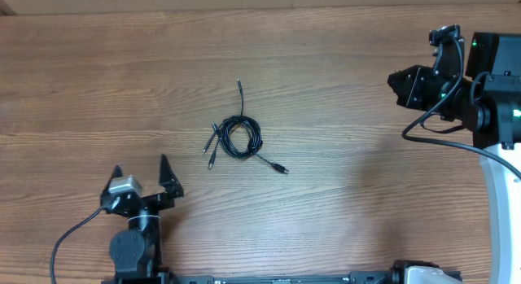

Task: Untangle cables
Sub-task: 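Raise both arms and move grippers toward the black cable bundle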

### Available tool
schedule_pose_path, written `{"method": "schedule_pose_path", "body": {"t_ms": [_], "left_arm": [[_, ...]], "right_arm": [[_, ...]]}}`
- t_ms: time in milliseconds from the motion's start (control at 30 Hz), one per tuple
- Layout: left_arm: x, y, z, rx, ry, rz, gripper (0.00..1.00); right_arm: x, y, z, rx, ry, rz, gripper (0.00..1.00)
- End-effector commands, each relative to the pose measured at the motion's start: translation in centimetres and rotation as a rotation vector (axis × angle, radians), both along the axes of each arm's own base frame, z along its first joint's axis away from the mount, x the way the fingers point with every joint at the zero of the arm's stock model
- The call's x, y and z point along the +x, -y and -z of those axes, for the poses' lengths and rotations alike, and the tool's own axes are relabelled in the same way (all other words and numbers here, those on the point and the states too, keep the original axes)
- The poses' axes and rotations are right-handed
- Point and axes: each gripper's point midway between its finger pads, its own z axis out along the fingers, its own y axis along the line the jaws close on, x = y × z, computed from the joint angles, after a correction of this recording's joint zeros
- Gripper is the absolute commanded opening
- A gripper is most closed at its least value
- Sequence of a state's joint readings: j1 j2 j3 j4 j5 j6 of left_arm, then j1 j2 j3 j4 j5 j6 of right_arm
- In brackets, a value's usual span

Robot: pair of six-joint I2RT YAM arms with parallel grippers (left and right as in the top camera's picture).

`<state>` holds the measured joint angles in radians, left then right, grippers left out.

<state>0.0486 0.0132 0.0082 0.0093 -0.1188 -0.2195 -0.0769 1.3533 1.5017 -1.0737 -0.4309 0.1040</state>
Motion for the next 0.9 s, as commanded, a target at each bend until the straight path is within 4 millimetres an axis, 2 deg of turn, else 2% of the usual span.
{"method": "schedule_pose_path", "body": {"t_ms": [0,33,167,367,433,533,700,733,867], "left_arm": [[-0.2,-0.4,-2.1,0.035,0.077,-0.026,1.0],[-0.4,0.4,-3.5,0.036,0.107,0.02,1.0],[-1.4,1.5,-6.6,-0.01,0.094,0.089,1.0],[-2.8,2.4,-10.7,-0.039,-0.079,0.131,1.0],[-2.3,3.3,-12.1,-0.056,-0.203,0.187,1.0],[-1.1,4.7,-12.7,-0.091,-0.393,0.265,1.0],[0.8,6.5,-12.1,-0.161,-0.683,0.371,1.0],[1.3,6.9,-11.5,-0.196,-0.78,0.392,1.0],[2.6,8.0,-9.1,-0.239,-0.962,0.43,1.0]], "right_arm": [[-0.4,-0.4,0.2,0.009,-0.012,-0.018,0.12],[-0.5,-0.4,0.4,0.01,-0.022,-0.018,0.42],[-0.6,-0.4,0.4,0.011,-0.026,-0.019,0.56],[-0.5,-0.4,0.4,0.011,-0.022,-0.019,0.6],[-0.6,-0.4,0.4,0.011,-0.026,-0.019,0.6],[-0.8,-0.4,0.6,0.013,-0.038,-0.018,0.59],[-1.6,-1.1,0.8,0.052,-0.073,-0.039,0.59],[-1.9,-1.6,0.8,0.077,-0.084,-0.057,0.59],[-2.6,-2.2,0.8,0.111,-0.11,-0.079,0.59]]}}
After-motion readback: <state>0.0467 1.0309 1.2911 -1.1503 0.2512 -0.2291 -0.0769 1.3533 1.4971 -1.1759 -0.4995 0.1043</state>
